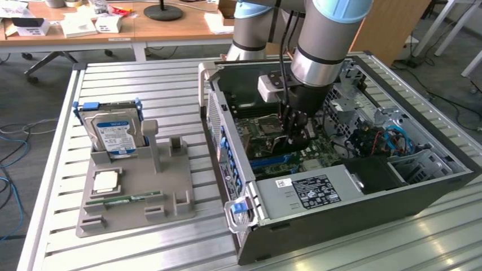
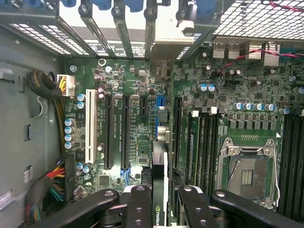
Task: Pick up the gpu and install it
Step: 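Insert the gpu into the slot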
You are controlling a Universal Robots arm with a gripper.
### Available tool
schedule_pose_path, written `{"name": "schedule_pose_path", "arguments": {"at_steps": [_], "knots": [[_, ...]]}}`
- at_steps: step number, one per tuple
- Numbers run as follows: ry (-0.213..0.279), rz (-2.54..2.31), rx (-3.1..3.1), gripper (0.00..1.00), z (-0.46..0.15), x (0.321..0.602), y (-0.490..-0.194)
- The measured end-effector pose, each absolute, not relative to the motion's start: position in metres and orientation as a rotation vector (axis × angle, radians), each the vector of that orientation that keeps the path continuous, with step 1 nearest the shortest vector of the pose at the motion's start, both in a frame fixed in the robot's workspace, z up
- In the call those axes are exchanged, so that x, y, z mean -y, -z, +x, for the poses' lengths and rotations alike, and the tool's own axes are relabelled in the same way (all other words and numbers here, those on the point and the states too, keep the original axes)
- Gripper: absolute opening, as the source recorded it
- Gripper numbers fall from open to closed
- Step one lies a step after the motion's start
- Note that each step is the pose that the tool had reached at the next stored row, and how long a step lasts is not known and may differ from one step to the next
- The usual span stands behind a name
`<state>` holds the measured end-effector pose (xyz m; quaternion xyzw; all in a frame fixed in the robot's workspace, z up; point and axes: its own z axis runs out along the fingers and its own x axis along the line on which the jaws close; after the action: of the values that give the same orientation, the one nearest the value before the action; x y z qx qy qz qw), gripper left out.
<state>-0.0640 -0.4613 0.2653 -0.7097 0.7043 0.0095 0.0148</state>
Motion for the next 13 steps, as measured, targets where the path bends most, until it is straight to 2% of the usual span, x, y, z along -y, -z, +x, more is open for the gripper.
{"name": "schedule_pose_path", "arguments": {"at_steps": [13], "knots": [[-0.030,-2.206,-2.195,0.26,-0.0663,0.4650,-0.2653]]}}
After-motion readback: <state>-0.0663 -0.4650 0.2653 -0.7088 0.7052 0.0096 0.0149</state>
